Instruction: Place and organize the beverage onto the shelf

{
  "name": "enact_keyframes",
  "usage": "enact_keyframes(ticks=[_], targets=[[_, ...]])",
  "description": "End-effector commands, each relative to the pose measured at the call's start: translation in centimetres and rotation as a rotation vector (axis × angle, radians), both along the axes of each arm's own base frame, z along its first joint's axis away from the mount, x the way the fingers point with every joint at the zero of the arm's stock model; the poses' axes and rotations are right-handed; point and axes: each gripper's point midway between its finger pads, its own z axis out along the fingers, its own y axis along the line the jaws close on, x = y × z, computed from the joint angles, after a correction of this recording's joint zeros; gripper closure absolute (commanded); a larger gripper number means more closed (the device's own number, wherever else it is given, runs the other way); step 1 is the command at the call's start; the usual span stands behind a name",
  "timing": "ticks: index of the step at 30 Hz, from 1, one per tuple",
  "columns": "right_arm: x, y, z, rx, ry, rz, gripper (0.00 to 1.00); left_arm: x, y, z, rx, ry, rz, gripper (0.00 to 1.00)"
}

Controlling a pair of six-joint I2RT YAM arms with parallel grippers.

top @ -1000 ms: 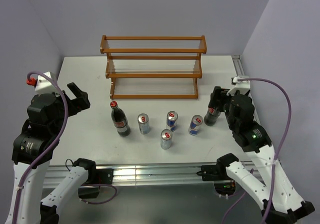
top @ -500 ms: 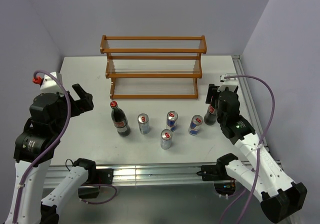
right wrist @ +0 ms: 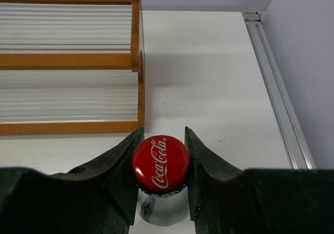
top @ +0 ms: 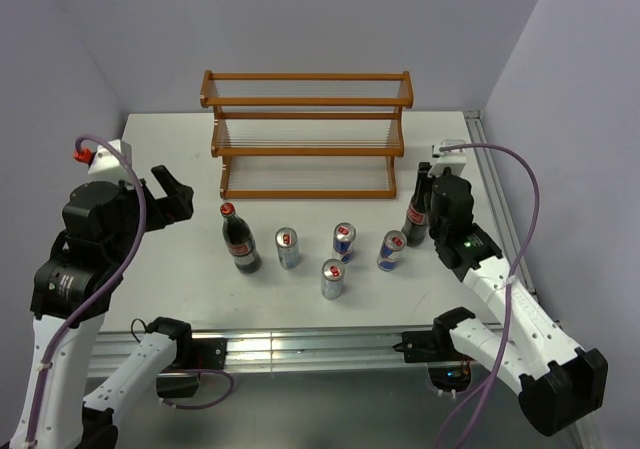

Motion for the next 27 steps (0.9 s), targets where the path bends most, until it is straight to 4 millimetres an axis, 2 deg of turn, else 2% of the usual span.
enact_keyframes(ticks=[1, 5, 9, 10, 11, 13, 14, 16, 17, 19, 20, 22, 25, 27], targets=[[1.2, 1.5, 4.7, 0.007, -0.103, 0.076, 1.0, 1.5, -1.6, 2.4, -0.025, -0.069, -0.07, 0.01], [1.8, 2.2, 7.8, 0.02, -0.141, 0.105, 1.0, 2.2, -2.8, 5.0, -0.061, -0.128, -0.12, 0.01], [1.9, 3.0, 10.5, 0.042, -0.185, 0.145, 1.0, 3.4, -3.9, 6.7, -0.073, -0.164, -0.167, 0.0], [1.8, 3.1, 10.9, 0.045, -0.187, 0.151, 1.0, 4.1, -4.1, 6.6, -0.069, -0.154, -0.171, 0.01], [1.8, 3.2, 12.2, 0.053, -0.207, 0.155, 1.0, 4.3, -4.6, 7.2, -0.072, -0.165, -0.194, 0.01], [1.7, 3.3, 13.0, 0.054, -0.211, 0.167, 1.0, 5.2, -5.4, 7.6, -0.076, -0.177, -0.232, 0.01], [1.6, 3.5, 14.4, 0.063, -0.234, 0.175, 1.0, 5.5, -5.7, 7.8, -0.075, -0.185, -0.247, 0.01], [1.5, 3.7, 15.2, 0.068, -0.24, 0.19, 1.0, 6.4, -6.3, 8.5, -0.085, -0.215, -0.267, 0.0], [1.4, 3.9, 16.4, 0.077, -0.259, 0.2, 1.0, 6.6, -6.5, 8.8, -0.099, -0.222, -0.265, 0.01], [1.2, 4.2, 17.3, 0.085, -0.263, 0.218, 1.0, 7.5, -7.0, 9.3, -0.116, -0.24, -0.274, 0.0], [1.0, 4.5, 18.6, 0.091, -0.282, 0.235, 1.0, 7.7, -7.3, 9.8, -0.119, -0.252, -0.28, 0.01], [0.9, 4.7, 19.3, 0.097, -0.282, 0.247, 1.0, 8.8, -8.1, 9.9, -0.117, -0.254, -0.293, 0.0], [0.2, 5.1, 22.0, 0.118, -0.312, 0.277, 1.0, 9.7, -10.1, 10.1, -0.109, -0.259, -0.339, 0.01], [-0.1, 5.3, 22.5, 0.12, -0.306, 0.291, 1.0, 10.2, -12.1, 10.2, -0.109, -0.276, -0.394, 0.01]])
